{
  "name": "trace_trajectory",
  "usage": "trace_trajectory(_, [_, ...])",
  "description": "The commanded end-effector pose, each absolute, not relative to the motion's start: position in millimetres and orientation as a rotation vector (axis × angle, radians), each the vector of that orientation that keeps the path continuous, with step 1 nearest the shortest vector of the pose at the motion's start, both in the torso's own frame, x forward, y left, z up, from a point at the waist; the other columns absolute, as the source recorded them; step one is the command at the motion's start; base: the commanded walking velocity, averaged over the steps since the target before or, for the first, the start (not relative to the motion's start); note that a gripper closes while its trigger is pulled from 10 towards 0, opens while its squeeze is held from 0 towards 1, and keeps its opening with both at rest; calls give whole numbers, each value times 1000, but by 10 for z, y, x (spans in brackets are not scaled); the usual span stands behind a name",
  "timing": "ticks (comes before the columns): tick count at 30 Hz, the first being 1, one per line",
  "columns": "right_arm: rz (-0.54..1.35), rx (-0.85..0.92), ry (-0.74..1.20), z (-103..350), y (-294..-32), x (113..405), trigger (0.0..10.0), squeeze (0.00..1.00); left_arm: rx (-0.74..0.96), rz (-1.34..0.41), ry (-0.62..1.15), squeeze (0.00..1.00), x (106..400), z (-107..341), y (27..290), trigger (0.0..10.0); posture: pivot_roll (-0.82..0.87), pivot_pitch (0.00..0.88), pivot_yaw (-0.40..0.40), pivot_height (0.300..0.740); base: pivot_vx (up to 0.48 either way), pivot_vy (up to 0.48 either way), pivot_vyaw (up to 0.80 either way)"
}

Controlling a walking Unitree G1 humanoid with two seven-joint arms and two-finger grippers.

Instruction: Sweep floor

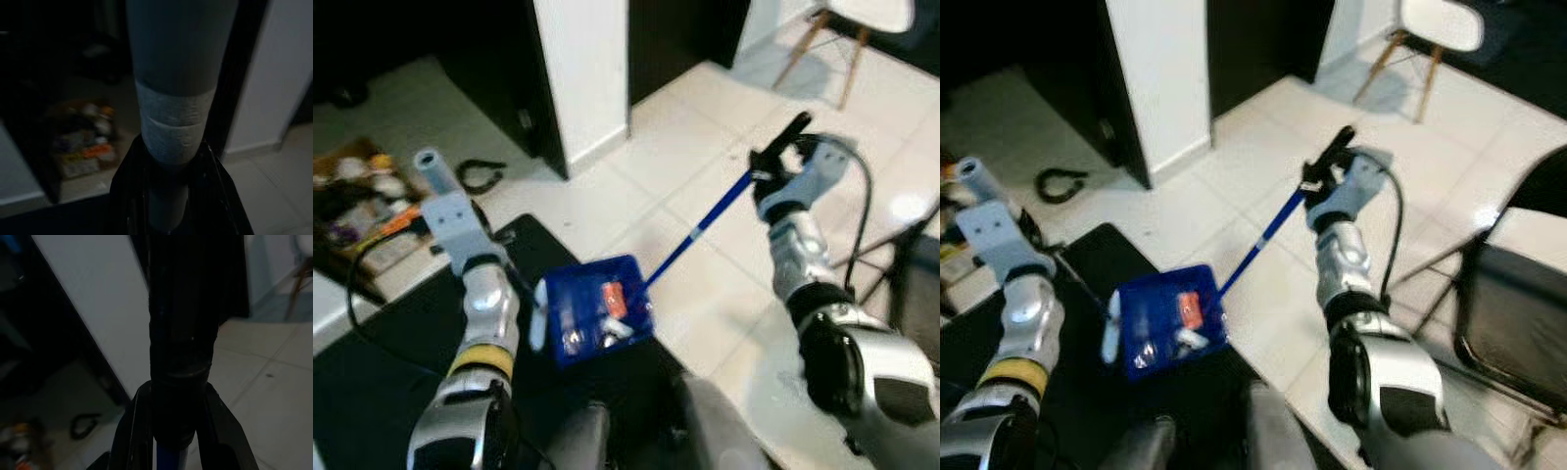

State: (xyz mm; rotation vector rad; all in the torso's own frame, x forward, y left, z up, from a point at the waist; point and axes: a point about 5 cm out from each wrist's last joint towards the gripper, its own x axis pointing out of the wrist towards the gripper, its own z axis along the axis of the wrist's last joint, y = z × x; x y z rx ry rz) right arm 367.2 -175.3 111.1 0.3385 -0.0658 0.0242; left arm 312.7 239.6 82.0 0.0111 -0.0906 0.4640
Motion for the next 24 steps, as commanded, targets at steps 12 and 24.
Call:
trace_trajectory(12, [42,325,-92,1215,-1734,3723,10000,0,40,508,-96,0,3070,803,2499,10000,47,77,-54,740,480,0,701])
trace_trajectory(24, [-78,426,-98,1175,-1864,3699,10000,0,59,515,-85,0,3073,823,2563,10000,56,78,-51,740,456,0,345])
